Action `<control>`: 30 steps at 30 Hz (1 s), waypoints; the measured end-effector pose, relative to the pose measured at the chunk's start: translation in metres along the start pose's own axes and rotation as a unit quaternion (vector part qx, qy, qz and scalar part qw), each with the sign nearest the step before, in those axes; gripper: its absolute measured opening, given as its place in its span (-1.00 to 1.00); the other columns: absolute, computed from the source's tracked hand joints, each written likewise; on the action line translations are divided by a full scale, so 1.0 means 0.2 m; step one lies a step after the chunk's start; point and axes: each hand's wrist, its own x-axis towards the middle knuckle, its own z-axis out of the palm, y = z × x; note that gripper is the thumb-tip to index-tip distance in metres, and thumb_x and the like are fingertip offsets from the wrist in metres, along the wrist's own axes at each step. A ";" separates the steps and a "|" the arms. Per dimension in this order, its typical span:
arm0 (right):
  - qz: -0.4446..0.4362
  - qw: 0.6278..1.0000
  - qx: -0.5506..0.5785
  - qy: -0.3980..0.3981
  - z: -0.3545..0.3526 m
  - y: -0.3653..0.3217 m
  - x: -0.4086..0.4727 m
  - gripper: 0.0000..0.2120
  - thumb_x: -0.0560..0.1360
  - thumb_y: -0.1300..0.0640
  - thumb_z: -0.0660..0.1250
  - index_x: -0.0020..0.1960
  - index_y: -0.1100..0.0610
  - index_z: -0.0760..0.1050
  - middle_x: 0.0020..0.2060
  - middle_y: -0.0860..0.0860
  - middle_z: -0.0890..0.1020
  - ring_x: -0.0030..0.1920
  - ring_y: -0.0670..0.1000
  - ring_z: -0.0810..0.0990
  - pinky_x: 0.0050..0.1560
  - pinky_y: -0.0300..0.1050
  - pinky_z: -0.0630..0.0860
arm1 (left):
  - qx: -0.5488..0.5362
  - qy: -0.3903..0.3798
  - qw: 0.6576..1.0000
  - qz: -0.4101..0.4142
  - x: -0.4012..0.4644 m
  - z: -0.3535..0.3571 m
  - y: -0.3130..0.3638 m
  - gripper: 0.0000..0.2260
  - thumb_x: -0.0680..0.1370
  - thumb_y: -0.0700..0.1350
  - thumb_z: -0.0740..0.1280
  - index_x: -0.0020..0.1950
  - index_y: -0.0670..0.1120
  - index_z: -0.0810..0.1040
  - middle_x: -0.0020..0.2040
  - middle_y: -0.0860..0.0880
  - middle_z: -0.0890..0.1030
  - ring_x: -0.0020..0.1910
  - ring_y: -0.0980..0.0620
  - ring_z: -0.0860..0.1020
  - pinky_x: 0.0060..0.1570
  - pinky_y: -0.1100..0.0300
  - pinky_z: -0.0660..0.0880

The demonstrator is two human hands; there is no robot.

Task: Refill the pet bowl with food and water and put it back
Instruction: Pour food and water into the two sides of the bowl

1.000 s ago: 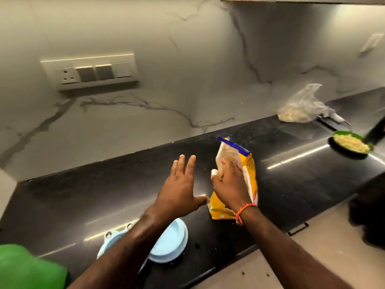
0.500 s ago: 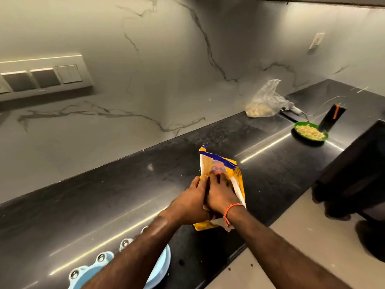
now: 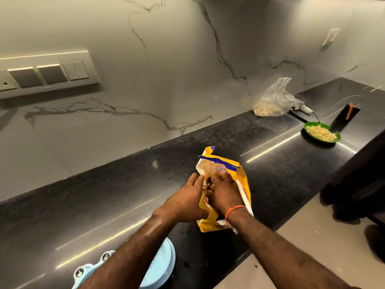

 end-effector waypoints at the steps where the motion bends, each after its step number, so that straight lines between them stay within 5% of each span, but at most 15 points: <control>1: -0.004 1.000 0.004 -0.007 -0.01 0.00 0.00 -0.54 0.64 -0.04 0.26 0.50 0.00 0.32 0.62 0.06 0.15 0.54 0.12 0.28 0.48 -0.01 0.28 | 0.001 0.000 1.000 0.000 0.00 0.00 0.00 0.04 0.37 0.11 0.52 0.63 0.04 -0.12 0.64 -0.08 -0.13 0.55 -0.20 0.20 0.39 -0.02 0.39; 11: 0.006 0.999 0.040 -0.002 -0.08 0.00 0.03 -0.68 0.64 0.03 0.24 0.34 0.09 0.50 0.37 0.08 0.51 0.36 0.08 0.48 0.36 -0.06 0.38 | 0.000 0.020 1.000 0.013 -0.03 -0.01 0.05 -0.02 0.39 0.12 0.50 0.62 0.03 -0.04 0.63 -0.04 0.00 0.50 -0.14 0.29 0.34 0.07 0.41; 17: 0.027 0.995 0.091 0.021 -0.12 0.01 0.05 -0.87 0.59 0.01 0.27 0.04 0.06 0.49 0.05 0.07 0.62 0.03 0.05 0.56 -0.04 -0.12 0.39 | -0.007 0.036 0.999 0.025 -0.05 -0.01 0.08 -0.04 0.39 0.13 0.49 0.62 0.00 0.00 0.61 -0.05 0.09 0.49 -0.10 0.30 0.35 0.08 0.39; 21: 0.051 0.985 0.157 0.053 -0.15 0.02 0.06 -0.81 0.62 -0.04 0.24 -0.06 0.05 0.53 -0.18 -0.02 0.57 -0.15 0.01 0.53 -0.22 -0.18 0.30 | -0.027 0.047 0.998 0.027 -0.06 0.00 0.09 -0.07 0.38 0.12 0.51 0.60 0.01 0.07 0.57 -0.02 0.20 0.45 -0.05 0.34 0.31 0.13 0.39; 26: 0.115 0.946 0.298 0.051 -0.20 0.01 0.05 -0.78 0.61 -0.04 0.28 -0.15 0.04 0.54 -0.18 0.02 0.63 -0.14 0.04 0.56 -0.12 -0.10 0.45 | -0.051 0.057 0.997 0.029 -0.09 -0.02 0.09 -0.13 0.40 0.10 0.51 0.58 0.05 0.10 0.53 0.02 0.27 0.42 -0.01 0.36 0.27 0.18 0.39; 30: 0.168 0.883 0.437 0.022 -0.25 -0.03 0.01 -0.79 0.60 -0.05 0.30 -0.07 0.07 0.56 -0.33 0.03 0.58 -0.35 -0.02 0.52 -0.47 -0.21 0.39 | -0.081 0.065 0.994 0.020 -0.13 -0.05 0.06 -0.16 0.41 0.12 0.51 0.57 0.07 0.13 0.55 0.03 0.25 0.46 0.01 0.32 0.29 0.20 0.33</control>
